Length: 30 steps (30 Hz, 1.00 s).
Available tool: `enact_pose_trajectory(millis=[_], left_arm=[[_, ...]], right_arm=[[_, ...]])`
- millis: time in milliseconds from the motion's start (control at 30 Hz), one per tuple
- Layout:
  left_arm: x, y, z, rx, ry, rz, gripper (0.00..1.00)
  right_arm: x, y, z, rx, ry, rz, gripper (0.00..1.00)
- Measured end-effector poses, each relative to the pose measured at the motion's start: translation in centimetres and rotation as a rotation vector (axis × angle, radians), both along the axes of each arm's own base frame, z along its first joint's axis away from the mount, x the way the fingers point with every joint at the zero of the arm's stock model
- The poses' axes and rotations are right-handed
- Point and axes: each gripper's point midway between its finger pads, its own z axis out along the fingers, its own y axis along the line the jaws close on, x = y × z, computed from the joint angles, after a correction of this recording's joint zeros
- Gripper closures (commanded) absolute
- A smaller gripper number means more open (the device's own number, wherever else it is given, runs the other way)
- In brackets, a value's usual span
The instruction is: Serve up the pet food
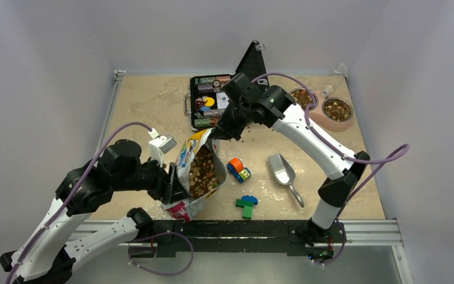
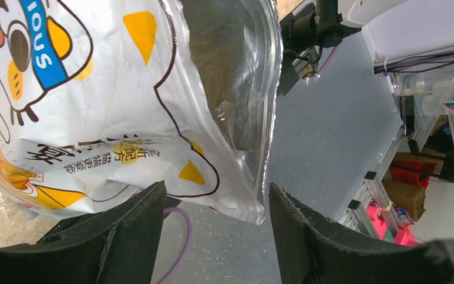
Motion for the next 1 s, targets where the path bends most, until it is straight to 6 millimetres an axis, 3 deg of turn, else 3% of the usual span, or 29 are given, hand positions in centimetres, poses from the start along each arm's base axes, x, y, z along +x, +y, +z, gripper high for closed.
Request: enact_pose_trajectory(millis=[167,333,467,667,733,800,867,1000], left_arm=[[-0.4,-0.5,-0.5,0.043,0.008,-0.048,0.23],[-0.8,-1.4,-1.5,0.208,-0.006,-0.133,0.32],[0.8,-1.6,-2.7,0.346,-0.045,-0.095,0.42],[2.4,-1.5,-2.6,0.453,-0.127,-0.052,0.41],[2.9,-1.5,-2.8,0.482,-0.143,-0.04,0.51],[3.2,-1.4,-2.9,0.494,-0.153,-0.029,0.81],[3.6,-1.1,-2.7,0.493,-0.182,-0.016,0.98],[4.5,0.8,-2.4,0.504,-0.276,0.006,1.0]], right_arm=[[0.2,0.0,0.1,0.009,0.006,-0.017,1.0],[0.4,0.0,0.1,0.013,0.01,-0.028,1.0],[0.6,-0.2,0.2,0.014,0.012,-0.038,1.0],[1.2,-0.7,0.2,0.005,0.012,-0.083,1.0],[1.4,-0.9,0.1,-0.003,0.011,-0.099,1.0],[1.7,-1.2,0.1,-0.005,0.01,-0.113,1.0],[2.1,-1.4,0.1,-0.006,0.004,-0.118,0.97],[2.8,-1.4,0.6,-0.005,-0.08,-0.024,0.67]])
